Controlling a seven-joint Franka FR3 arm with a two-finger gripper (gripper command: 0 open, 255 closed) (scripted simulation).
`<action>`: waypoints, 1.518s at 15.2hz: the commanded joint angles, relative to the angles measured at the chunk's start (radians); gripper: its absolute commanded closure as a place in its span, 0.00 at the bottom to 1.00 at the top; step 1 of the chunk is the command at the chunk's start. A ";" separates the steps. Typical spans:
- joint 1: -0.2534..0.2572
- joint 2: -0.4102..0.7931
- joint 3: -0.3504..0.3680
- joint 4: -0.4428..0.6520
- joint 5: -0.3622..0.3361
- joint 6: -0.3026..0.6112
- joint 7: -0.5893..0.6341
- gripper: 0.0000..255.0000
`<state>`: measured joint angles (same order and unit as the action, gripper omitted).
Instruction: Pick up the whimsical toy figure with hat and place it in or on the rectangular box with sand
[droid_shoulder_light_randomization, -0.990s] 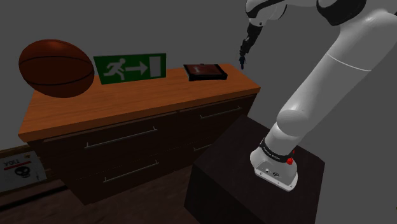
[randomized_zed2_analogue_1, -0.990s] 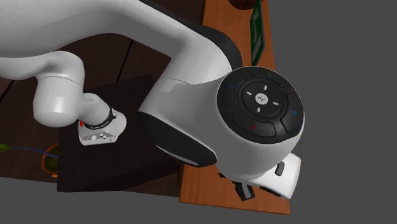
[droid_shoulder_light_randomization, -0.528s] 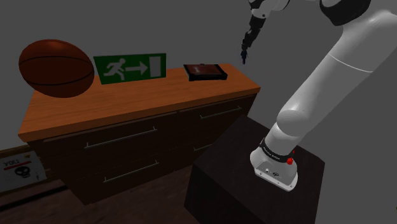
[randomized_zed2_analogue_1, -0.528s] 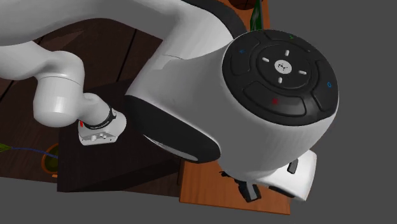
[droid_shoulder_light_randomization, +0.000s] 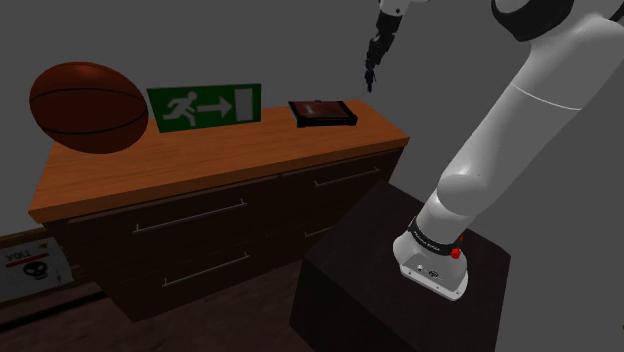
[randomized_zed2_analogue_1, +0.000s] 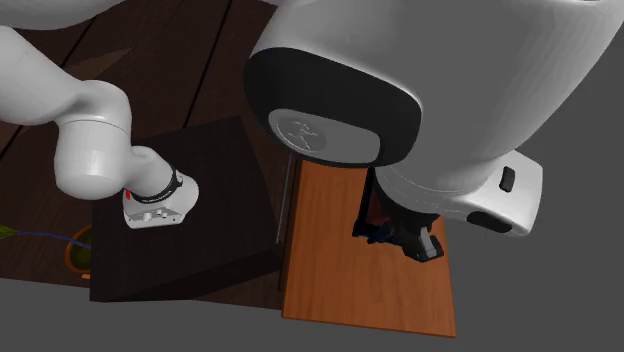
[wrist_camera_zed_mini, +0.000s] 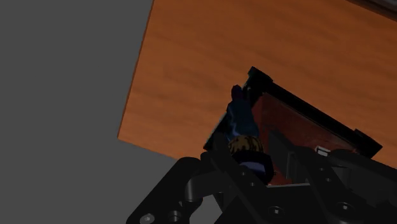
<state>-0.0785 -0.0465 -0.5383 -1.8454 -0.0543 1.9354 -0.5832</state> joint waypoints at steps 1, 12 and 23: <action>0.019 0.011 0.021 0.024 0.001 -0.017 0.040 1.00; 0.105 0.175 0.105 0.265 0.054 -0.117 0.203 1.00; 0.108 0.173 0.108 0.115 0.052 0.031 0.209 1.00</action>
<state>0.0290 0.1271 -0.4312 -1.7174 -0.0021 1.9538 -0.3752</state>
